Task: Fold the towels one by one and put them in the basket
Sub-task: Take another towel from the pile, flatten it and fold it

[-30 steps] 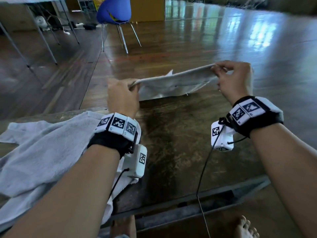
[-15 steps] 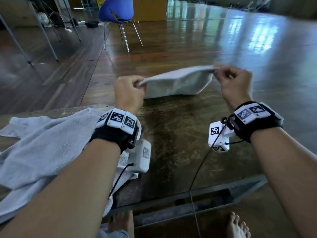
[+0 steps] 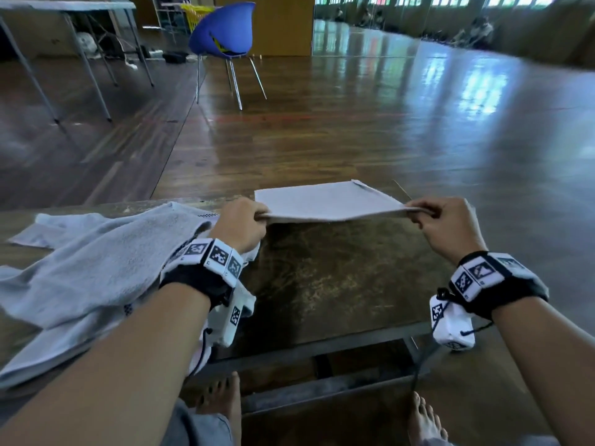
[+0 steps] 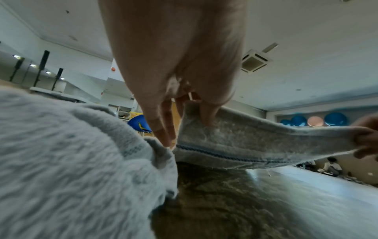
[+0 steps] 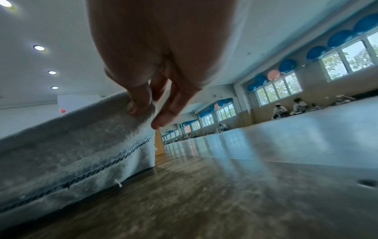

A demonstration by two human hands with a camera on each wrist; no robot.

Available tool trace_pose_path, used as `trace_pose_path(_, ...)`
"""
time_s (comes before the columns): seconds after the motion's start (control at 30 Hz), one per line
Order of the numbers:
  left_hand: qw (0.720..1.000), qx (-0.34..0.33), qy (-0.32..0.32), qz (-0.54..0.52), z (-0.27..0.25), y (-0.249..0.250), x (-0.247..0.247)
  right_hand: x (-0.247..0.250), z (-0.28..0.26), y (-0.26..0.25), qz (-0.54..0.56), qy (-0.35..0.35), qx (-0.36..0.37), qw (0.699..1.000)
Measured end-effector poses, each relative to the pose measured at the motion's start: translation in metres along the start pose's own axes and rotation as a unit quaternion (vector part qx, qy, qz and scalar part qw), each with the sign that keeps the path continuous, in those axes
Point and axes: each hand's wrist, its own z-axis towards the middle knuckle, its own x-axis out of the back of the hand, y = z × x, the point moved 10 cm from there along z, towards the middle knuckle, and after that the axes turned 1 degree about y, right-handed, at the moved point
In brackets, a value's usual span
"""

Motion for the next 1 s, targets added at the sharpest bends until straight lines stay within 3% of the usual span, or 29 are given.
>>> trace_pose_path(0.1, 0.996, 0.018, -0.05, -0.07, -0.015, -0.007, -0.006, 0.008, -0.026, -0.008, 0.052, -0.053, 0.006, 0.997)
trace_pose_path(0.2, 0.993, 0.01, -0.055, -0.107, -0.029, -0.005, 0.0, 0.02, -0.047, -0.023, 0.075, -0.098, 0.034, 0.992)
trace_pose_path(0.27, 0.992, -0.003, -0.068, -0.11, -0.036, 0.0, 0.002, 0.026, -0.06, -0.028, 0.058, -0.122, 0.046, 0.99)
trace_pose_path(0.37, 0.984, 0.024, -0.16, -0.069, -0.046, -0.002, -0.012, 0.017, -0.079, -0.023, -0.019, -0.219, 0.044, 0.975)
trace_pose_path(0.43, 0.964, 0.077, -0.245, -0.072, -0.059, -0.008, -0.029, 0.006, -0.095, -0.008, -0.055, -0.312, -0.01, 0.948)
trace_pose_path(0.57, 0.867, 0.211, -0.423, -0.16, -0.1, -0.006, -0.062, -0.021, -0.141, 0.014, -0.002, -0.512, -0.146, 0.847)
trace_pose_path(0.63, 0.846, 0.211, -0.467, -0.147, -0.106, -0.001, -0.064, -0.029, -0.158, 0.019, 0.016, -0.564, -0.21, 0.798)
trace_pose_path(0.67, 0.847, 0.186, -0.48, -0.131, -0.102, 0.003, -0.065, -0.033, -0.158, 0.021, 0.008, -0.568, -0.22, 0.793)
trace_pose_path(0.73, 0.881, 0.114, -0.452, -0.08, -0.085, 0.014, -0.062, -0.037, -0.133, 0.021, -0.045, -0.512, -0.151, 0.844)
trace_pose_path(0.8, 0.939, 0.047, -0.34, -0.024, -0.057, 0.023, -0.052, -0.037, -0.092, 0.014, -0.101, -0.381, -0.055, 0.918)
trace_pose_path(0.83, 0.958, 0.019, -0.286, -0.012, -0.046, 0.029, -0.048, -0.038, -0.076, 0.009, -0.114, -0.321, -0.025, 0.94)
trace_pose_path(0.9, 0.971, -0.022, -0.238, -0.012, -0.034, 0.043, -0.055, -0.055, -0.058, 0.008, -0.122, -0.275, -0.009, 0.954)
trace_pose_path(1.0, 0.965, -0.059, -0.255, 0.021, -0.032, 0.055, -0.086, -0.091, -0.052, 0.018, -0.18, -0.322, -0.011, 0.929)
